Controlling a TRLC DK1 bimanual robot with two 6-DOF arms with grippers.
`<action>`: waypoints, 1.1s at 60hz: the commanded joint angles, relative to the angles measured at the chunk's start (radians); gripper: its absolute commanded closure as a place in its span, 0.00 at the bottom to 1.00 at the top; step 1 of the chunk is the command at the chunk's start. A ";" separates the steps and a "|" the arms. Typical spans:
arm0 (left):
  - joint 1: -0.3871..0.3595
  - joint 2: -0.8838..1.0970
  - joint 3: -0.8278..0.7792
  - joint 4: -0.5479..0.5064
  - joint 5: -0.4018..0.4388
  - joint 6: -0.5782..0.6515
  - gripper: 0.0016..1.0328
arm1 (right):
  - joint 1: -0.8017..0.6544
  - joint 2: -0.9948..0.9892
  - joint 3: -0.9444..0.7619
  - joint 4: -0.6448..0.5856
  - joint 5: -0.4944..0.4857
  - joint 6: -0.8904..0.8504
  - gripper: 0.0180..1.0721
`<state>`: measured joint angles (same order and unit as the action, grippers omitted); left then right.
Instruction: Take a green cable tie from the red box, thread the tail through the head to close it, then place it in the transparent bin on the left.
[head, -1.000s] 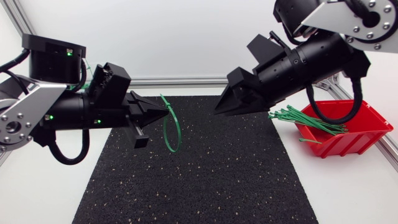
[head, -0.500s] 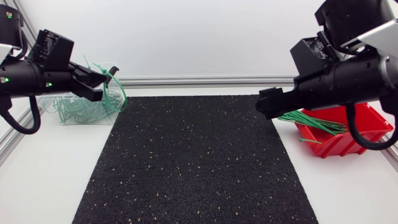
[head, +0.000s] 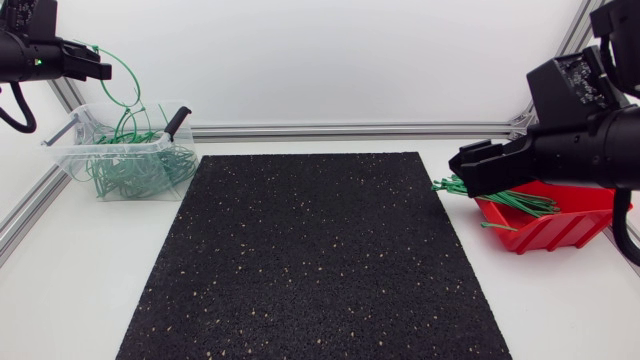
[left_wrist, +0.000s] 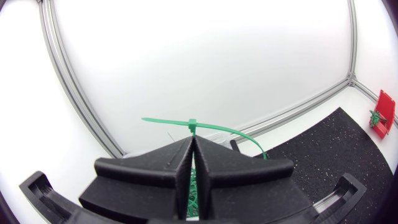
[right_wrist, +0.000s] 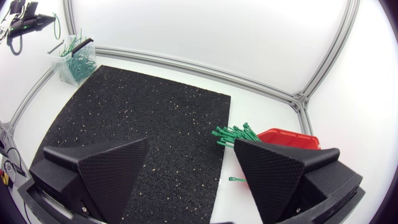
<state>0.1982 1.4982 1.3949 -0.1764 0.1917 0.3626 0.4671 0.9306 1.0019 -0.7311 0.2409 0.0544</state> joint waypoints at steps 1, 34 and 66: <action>0.012 0.077 0.067 0.032 -0.037 -0.017 0.97 | -0.008 -0.018 -0.036 0.002 0.014 -0.021 0.05; 0.001 0.349 0.291 -0.078 -0.192 -0.031 0.03 | -0.027 -0.070 -0.048 -0.017 0.015 -0.050 0.05; -0.045 -0.115 -0.204 0.153 -0.184 -0.134 0.03 | -0.191 -0.269 -0.154 0.048 0.015 -0.177 0.05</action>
<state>0.1722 1.4769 1.3178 -0.0864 -0.0010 0.2100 0.2989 0.7021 0.8970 -0.7105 0.2516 -0.0914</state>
